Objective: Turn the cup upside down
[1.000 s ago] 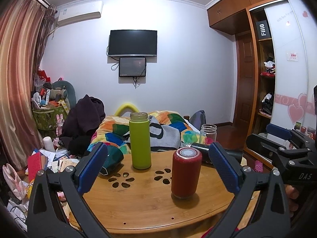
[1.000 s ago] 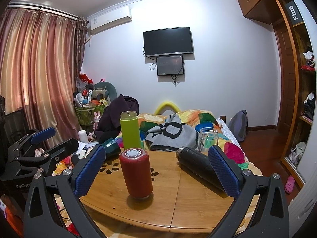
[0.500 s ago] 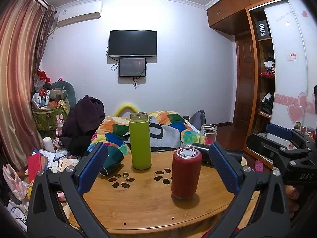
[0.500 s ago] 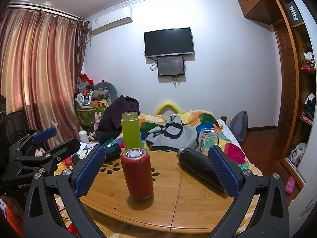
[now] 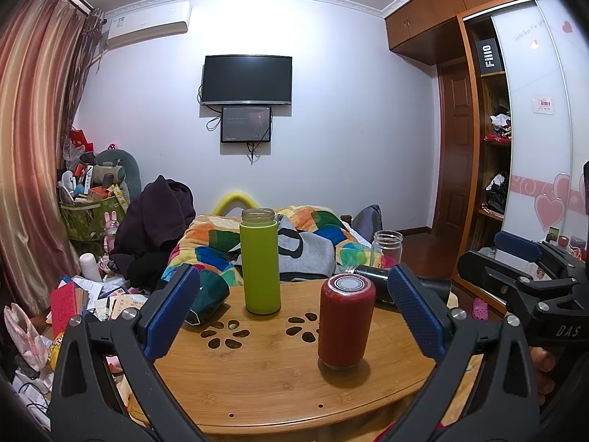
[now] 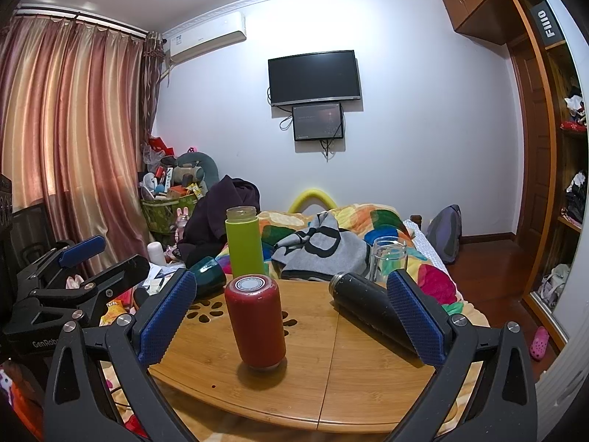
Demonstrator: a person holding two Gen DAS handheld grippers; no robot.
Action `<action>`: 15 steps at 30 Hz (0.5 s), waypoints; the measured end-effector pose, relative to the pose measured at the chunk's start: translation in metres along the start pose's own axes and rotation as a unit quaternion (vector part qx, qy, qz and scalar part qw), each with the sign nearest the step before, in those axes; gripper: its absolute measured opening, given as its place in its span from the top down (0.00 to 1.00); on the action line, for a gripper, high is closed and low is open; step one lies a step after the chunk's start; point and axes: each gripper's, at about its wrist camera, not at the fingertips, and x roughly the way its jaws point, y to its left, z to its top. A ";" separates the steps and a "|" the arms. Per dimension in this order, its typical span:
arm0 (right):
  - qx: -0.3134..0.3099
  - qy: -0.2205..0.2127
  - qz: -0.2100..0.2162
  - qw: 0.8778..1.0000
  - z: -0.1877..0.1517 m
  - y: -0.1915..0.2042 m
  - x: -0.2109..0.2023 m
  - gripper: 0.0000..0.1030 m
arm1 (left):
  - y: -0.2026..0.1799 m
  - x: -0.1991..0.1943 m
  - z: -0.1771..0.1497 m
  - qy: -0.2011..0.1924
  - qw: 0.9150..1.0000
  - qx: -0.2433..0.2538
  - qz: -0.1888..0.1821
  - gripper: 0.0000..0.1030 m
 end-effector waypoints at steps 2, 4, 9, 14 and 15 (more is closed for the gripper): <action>0.000 0.000 0.000 1.000 0.000 0.000 0.000 0.00 | 0.000 0.000 0.000 0.000 1.000 0.000 0.000 0.00; 0.000 0.000 0.000 1.000 -0.001 0.000 0.000 0.00 | 0.000 0.000 0.000 0.000 1.000 0.000 0.000 0.00; 0.000 0.000 0.000 1.000 0.000 0.000 0.000 0.00 | 0.000 0.000 0.000 -0.001 1.000 -0.001 0.001 0.00; 0.000 0.000 -0.001 1.000 -0.001 0.000 0.000 0.00 | 0.000 0.000 0.001 0.000 1.000 -0.005 -0.002 0.00; 0.001 0.000 0.000 1.000 0.000 0.000 0.000 0.00 | 0.000 0.000 0.001 -0.001 1.000 -0.005 -0.003 0.00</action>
